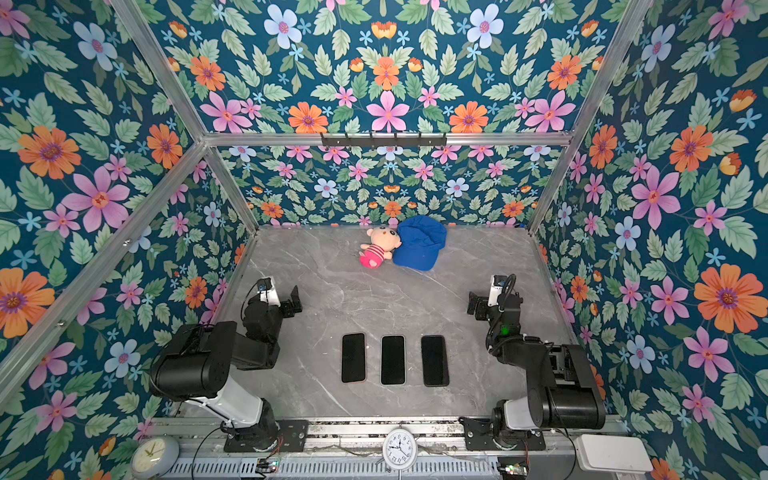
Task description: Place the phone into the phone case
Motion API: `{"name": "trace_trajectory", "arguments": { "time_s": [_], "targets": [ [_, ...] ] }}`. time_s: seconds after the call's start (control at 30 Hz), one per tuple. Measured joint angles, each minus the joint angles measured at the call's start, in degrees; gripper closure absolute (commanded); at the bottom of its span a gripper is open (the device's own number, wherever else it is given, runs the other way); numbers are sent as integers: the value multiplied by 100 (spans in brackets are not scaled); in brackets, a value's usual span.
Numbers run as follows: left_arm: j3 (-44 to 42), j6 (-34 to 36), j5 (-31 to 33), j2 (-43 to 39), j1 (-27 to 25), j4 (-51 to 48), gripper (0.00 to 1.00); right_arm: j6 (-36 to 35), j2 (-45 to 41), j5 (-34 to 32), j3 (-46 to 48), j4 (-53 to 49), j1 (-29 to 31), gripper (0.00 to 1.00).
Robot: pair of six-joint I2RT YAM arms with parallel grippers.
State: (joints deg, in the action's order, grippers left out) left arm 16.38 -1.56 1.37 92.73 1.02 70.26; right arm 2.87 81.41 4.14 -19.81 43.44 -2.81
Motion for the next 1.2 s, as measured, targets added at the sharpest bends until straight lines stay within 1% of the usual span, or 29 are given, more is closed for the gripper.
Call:
{"name": "trace_trajectory", "arguments": {
  "time_s": [0.03,0.07,0.1,0.13,0.27,0.3,0.33,0.37,0.4,0.7,1.2],
  "targets": [
    [0,4,0,0,0,0,34,2,0,2,0,0,0,22],
    [0,13,0,0,0,0,56,-2,0,15,0,0,0,56],
    [0,20,0,0,0,0,90,0,0,15,0,0,-2,97],
    [0,20,0,0,0,0,100,0,0,15,0,0,-2,100],
    [0,52,-2,0,-2,0,100,2,0,15,0,0,-2,100],
    [0,37,0,0,-2,0,94,17,0,17,0,2,0,100],
    [0,39,0,0,-2,0,63,2,0,17,0,4,0,84],
    [0,39,2,0,-2,0,16,0,0,17,0,4,0,18],
    [0,37,2,0,-2,0,0,9,0,15,0,4,0,1],
    [0,31,7,0,-9,0,0,-13,48,-26,-26,42,76,1],
    [0,31,7,0,-15,0,0,-2,72,-24,-55,26,17,1]
  ]
}}
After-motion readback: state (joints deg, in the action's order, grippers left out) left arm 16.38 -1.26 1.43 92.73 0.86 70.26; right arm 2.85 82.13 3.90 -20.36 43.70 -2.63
